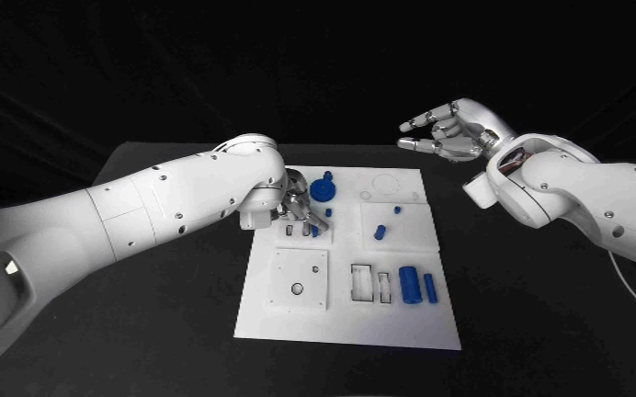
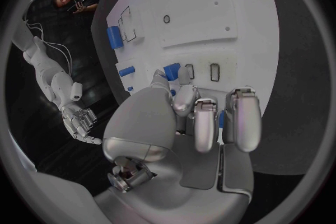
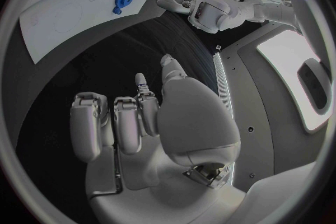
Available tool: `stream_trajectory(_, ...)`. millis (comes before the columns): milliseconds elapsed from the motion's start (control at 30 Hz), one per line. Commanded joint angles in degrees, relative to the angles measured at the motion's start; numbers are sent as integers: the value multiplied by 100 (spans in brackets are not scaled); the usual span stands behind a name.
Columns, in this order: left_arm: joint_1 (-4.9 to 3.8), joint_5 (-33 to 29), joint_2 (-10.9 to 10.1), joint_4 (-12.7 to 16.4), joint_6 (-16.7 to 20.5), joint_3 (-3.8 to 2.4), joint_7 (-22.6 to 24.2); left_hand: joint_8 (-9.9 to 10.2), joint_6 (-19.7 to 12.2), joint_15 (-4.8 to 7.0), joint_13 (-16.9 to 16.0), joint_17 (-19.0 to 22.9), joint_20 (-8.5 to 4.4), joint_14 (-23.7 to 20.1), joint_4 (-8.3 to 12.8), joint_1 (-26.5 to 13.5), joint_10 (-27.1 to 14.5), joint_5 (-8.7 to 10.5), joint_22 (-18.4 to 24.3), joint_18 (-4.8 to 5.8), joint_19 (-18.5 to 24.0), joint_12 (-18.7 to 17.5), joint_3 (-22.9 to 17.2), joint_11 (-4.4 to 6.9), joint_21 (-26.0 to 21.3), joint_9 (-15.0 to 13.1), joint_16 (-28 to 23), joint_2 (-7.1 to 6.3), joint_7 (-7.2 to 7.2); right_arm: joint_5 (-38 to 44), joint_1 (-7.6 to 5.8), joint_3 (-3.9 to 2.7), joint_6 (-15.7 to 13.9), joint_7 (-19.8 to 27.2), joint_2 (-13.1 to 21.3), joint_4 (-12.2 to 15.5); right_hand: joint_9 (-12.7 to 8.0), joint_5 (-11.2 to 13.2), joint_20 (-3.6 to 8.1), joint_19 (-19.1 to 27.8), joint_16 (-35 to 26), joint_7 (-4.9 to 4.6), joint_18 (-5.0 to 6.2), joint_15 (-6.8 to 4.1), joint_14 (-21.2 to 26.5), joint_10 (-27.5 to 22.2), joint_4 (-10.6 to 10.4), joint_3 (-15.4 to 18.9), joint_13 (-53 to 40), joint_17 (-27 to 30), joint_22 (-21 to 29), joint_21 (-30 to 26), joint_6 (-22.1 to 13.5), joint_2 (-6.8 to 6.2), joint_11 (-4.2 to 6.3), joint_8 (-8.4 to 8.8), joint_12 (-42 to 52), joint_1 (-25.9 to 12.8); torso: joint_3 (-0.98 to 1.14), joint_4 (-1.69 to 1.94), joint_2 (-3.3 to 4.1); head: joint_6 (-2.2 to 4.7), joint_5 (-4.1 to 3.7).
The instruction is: Assemble the parts on the task board
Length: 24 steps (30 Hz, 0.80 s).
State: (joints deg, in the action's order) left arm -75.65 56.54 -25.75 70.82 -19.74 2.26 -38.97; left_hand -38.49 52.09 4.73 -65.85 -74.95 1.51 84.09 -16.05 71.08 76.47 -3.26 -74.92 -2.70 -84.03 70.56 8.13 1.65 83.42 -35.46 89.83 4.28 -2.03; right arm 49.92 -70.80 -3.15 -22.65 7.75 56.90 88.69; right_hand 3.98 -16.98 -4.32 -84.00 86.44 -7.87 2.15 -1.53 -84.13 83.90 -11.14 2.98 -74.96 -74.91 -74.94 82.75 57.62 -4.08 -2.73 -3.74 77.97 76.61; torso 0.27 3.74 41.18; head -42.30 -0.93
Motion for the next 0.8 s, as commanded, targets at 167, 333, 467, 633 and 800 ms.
stream_trajectory(167, 11, -98, 24, -17, -22, -1, 3, -10, -84, 65, -1, -1505, -62, 591, 38, 263, 5, -55, -351, 38, -238, 25, -340, 33, 27, -47, 17, 121, 8, 57, 5, 1, 108, 9, -9, -6, 6, -15, -25, 8, -19, -14, 91, 21, -432, 99, 2, 27, -869, -818, -103, -33, -39, 12, -27, -12, -13, -10, 2, -2, 1, -8, -2)
stream_trajectory(333, 12, -250, 3, -4, 59, -1, 16, 108, -230, 121, 25, -1505, -116, 591, 378, 952, -54, -748, -342, 33, -233, -36, -1063, 84, 15, -45, 17, 218, 52, 57, 5, 3, 134, 1, -9, -10, 6, -15, -25, 8, -19, -14, 91, 21, -432, 99, 2, 27, -869, -818, -103, -33, -39, 12, -27, -12, -13, -10, 3, 1, -1, -13, 4)
stream_trajectory(467, 13, -406, -25, 25, 95, -1, 29, 168, -283, 88, 79, -1505, -100, 591, 444, 1090, -99, -1679, -336, 35, -228, -127, -2017, 34, 2, -84, 17, -274, -26, 57, 8, 7, 156, -3, -12, -20, 7, -20, -25, 7, -19, -14, 90, 21, -432, 104, 1, 29, -874, -820, -106, -32, -37, 19, -27, -14, -2, -15, 4, 2, 0, -22, -3)
stream_trajectory(633, 14, -532, -82, 85, 168, -2, 51, 67, -287, 41, 114, -1505, -59, 591, 481, 683, -49, -2043, -341, 30, -225, -166, -3626, 17, -11, -290, 17, -1032, -82, 57, 18, 13, 181, -3, -27, -40, 7, -20, -25, 7, -19, -14, 90, 21, -432, 104, 1, 29, -874, -820, -106, -32, -37, 19, -27, -14, -2, -15, 8, 2, 0, -28, 10)
stream_trajectory(800, 16, -625, -189, 188, 365, -10, 93, -8, -302, 42, 126, -1505, -48, 591, 660, 409, -31, -2026, -342, 30, -224, -175, -4199, 8, -20, -422, 17, -1202, -72, 57, 27, 19, 193, -1, -39, -60, 7, -25, -24, 5, -16, -13, 90, 21, -434, 109, 2, 30, -880, -826, -108, -31, -35, 24, -27, -15, 9, -16, 12, 3, -2, -24, 15)
